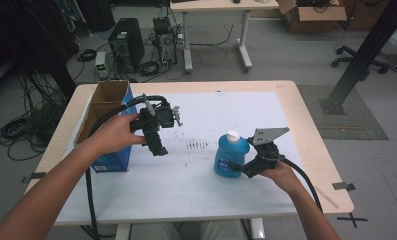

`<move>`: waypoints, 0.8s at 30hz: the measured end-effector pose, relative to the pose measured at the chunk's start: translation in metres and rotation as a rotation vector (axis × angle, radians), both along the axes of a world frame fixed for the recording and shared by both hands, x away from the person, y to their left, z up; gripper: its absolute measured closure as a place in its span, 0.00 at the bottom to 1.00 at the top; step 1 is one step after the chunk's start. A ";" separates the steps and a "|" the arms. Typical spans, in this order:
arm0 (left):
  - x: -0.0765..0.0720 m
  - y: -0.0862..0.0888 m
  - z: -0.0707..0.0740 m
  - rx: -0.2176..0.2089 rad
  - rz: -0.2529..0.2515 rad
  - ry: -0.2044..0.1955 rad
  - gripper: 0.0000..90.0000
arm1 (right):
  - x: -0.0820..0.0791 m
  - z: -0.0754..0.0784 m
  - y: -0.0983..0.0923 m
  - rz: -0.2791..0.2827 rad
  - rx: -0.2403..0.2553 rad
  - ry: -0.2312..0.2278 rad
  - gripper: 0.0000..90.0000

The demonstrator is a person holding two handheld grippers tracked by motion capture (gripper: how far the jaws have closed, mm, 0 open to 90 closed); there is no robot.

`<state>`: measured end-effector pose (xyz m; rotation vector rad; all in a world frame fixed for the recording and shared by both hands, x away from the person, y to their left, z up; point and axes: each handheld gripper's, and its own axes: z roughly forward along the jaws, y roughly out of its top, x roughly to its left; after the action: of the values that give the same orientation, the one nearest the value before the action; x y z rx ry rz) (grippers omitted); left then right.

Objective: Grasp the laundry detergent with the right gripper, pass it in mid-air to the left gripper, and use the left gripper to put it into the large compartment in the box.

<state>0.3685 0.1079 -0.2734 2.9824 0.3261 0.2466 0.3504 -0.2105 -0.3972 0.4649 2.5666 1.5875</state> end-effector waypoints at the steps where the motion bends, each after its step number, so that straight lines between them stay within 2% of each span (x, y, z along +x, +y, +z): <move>1: 0.000 0.000 0.000 -0.002 -0.001 0.000 0.06 | 0.000 0.000 0.000 0.000 0.002 -0.001 0.09; 24: 0.000 0.001 0.000 -0.004 0.003 0.001 0.06 | -0.001 -0.001 0.002 0.005 0.016 -0.002 0.25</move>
<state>0.3688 0.1085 -0.2730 2.9785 0.3311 0.2453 0.3497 -0.2087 -0.3987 0.4576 2.5577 1.6100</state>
